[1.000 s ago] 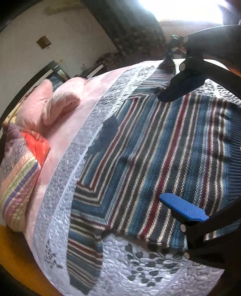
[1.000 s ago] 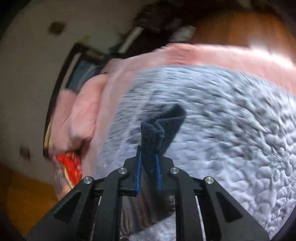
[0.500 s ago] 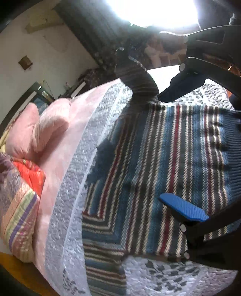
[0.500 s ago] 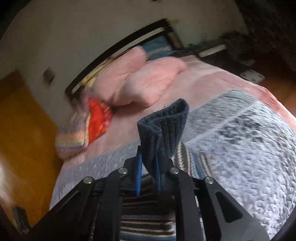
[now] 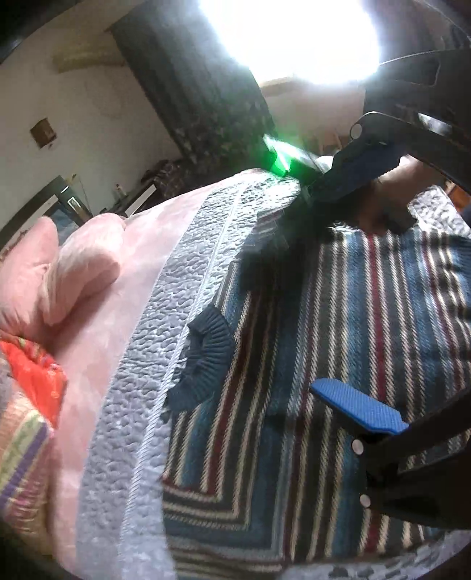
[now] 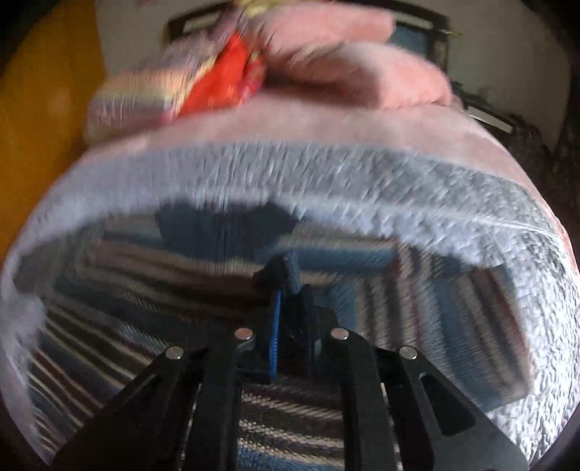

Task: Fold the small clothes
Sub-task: 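Lift the sleeve with the right tool and fold it across the sweater body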

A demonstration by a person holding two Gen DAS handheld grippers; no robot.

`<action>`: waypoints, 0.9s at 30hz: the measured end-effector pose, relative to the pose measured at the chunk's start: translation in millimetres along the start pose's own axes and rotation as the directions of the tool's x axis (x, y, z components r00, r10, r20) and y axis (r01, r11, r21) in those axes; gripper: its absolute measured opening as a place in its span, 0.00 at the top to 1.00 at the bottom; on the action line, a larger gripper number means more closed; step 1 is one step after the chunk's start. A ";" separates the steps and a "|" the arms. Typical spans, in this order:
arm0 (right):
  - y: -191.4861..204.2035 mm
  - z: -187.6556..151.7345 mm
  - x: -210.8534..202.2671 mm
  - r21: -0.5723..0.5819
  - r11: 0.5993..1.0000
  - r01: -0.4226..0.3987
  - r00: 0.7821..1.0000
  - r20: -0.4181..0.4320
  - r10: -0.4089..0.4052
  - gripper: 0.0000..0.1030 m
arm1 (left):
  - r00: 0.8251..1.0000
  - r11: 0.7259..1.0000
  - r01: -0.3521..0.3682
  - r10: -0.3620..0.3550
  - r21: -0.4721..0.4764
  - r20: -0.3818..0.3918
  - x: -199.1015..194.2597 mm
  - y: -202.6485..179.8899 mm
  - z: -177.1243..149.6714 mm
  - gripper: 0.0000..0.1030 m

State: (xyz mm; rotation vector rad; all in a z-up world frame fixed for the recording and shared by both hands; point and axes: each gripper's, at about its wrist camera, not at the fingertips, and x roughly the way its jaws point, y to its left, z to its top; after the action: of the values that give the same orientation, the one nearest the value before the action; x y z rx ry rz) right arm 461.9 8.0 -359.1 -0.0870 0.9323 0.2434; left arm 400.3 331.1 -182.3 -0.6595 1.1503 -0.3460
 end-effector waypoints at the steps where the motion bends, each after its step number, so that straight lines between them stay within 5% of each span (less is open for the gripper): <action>1: 9.0 -9.3 13.1 -0.024 1.000 0.009 1.000 -0.026 -0.010 0.89 | 1.000 1.000 0.021 -0.022 -0.014 -0.015 8.8 3.4 3.1 0.04; 3: 16.6 -18.7 22.3 -0.040 0.999 0.004 0.999 -0.049 -0.006 0.84 | 0.999 0.998 0.038 -0.040 -0.040 -0.037 26.7 10.6 7.5 0.04; 8: 4.0 -42.0 -2.8 -0.011 0.998 -0.060 0.998 -0.016 0.060 0.50 | 0.981 0.975 0.126 -0.149 -0.183 -0.121 86.3 35.7 13.3 0.04; 16: -34.8 -116.0 -84.6 0.147 0.981 -0.125 0.992 0.039 0.121 0.48 | 0.939 0.912 0.202 -0.285 -0.358 -0.195 180.5 51.2 4.4 0.04; 23: -46.7 -169.1 -107.0 0.281 0.949 -0.142 0.990 0.021 0.142 0.48 | 0.956 0.931 0.091 -0.182 -0.354 -0.231 206.5 44.9 3.5 0.06; 24: -45.5 -173.5 -108.6 0.287 0.947 -0.141 0.990 0.023 0.141 0.48 | 0.959 0.934 0.083 -0.170 -0.347 -0.228 205.6 43.2 4.5 0.13; 25: -44.1 -178.9 -108.8 0.292 0.946 -0.144 0.989 0.024 0.143 0.48 | 0.958 0.938 0.072 -0.160 -0.340 -0.238 207.1 41.2 6.0 0.47; 27: -41.4 -188.6 -107.2 0.297 0.943 -0.151 0.988 0.032 0.149 0.48 | 0.956 0.946 0.009 -0.103 -0.323 -0.276 212.6 43.5 9.5 0.86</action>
State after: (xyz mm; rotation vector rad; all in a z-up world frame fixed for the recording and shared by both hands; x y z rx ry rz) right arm 263.0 -84.0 -386.5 0.2653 0.9580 0.2410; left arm 487.5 245.8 -362.0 -0.9503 1.4890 -0.3143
